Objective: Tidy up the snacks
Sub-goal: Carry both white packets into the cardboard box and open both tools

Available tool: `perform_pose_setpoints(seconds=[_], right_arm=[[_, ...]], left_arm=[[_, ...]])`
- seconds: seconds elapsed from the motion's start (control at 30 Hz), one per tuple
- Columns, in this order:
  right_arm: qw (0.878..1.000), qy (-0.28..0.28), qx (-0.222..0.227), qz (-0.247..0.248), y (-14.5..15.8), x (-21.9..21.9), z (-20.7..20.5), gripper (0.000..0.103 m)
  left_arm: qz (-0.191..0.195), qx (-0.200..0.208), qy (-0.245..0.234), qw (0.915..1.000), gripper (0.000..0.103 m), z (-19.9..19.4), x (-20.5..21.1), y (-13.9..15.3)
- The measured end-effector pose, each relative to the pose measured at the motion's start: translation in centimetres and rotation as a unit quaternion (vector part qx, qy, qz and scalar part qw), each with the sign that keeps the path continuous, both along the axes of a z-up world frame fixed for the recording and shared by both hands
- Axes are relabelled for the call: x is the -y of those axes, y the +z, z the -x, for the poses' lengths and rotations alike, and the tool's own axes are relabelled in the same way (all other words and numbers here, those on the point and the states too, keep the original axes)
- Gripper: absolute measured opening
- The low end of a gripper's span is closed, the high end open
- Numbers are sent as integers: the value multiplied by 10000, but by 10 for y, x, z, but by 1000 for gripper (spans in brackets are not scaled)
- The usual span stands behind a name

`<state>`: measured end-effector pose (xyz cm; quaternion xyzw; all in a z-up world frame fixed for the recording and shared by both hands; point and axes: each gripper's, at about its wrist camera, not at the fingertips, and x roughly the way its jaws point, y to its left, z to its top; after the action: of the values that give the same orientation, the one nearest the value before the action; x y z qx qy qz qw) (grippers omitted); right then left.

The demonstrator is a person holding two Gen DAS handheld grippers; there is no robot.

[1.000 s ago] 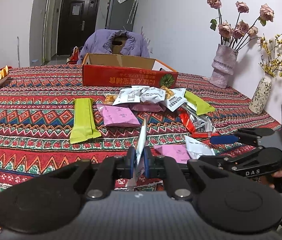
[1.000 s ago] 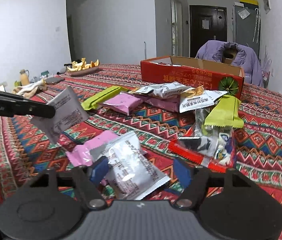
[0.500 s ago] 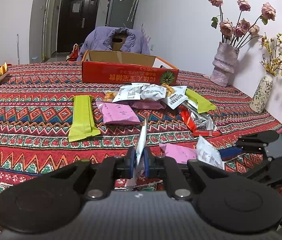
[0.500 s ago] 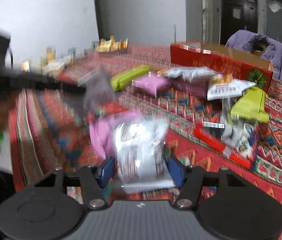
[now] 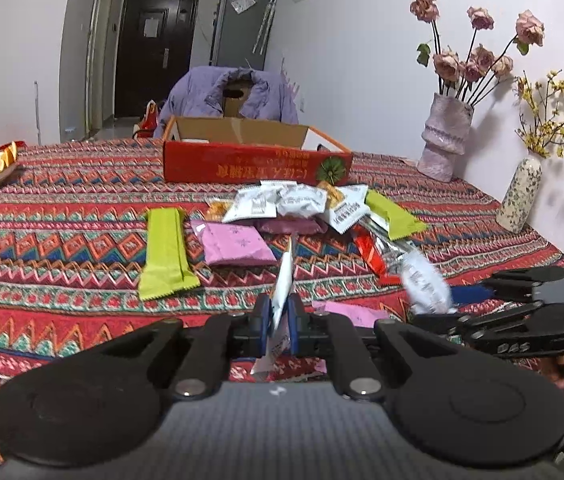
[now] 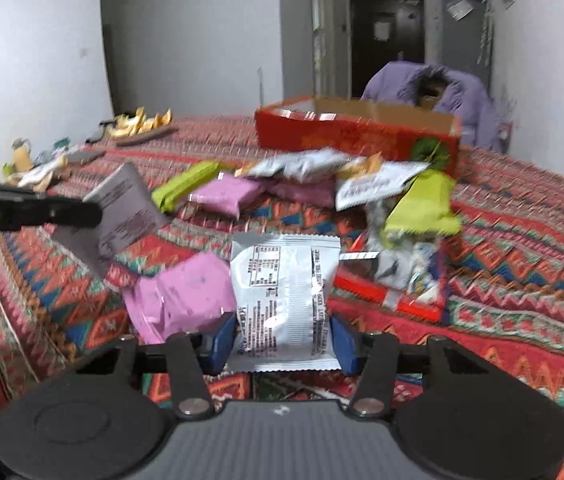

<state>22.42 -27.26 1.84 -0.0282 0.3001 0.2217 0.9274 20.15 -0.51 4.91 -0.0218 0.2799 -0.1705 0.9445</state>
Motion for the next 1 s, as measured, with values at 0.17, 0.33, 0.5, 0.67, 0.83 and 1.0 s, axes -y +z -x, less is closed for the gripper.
perform_pose_setpoints(seconds=[0.17,0.33,0.5,0.67,0.83,1.0], right_arm=[[9995,-163,263,-107,34,11,-5,50],[9988,-149,419,-215,75,23,-48,50],[9985,-109,373,-392,115,35,-134,50],[9987,-286,179,-394,143,33,-247,51],[9977,-514,-307,-324,144,22,-364,51],[9933,-757,-866,-126,113,2,-461,51]], left_arm=[[-31,299,-18,9995,10,-18,-10,27],[-181,810,-122,9965,10,-67,-11,74],[-592,993,-53,9933,10,-156,3,113],[-546,657,55,9963,10,-263,21,126],[-375,132,190,9990,10,-367,41,119],[-368,-486,446,9971,10,-458,55,92]])
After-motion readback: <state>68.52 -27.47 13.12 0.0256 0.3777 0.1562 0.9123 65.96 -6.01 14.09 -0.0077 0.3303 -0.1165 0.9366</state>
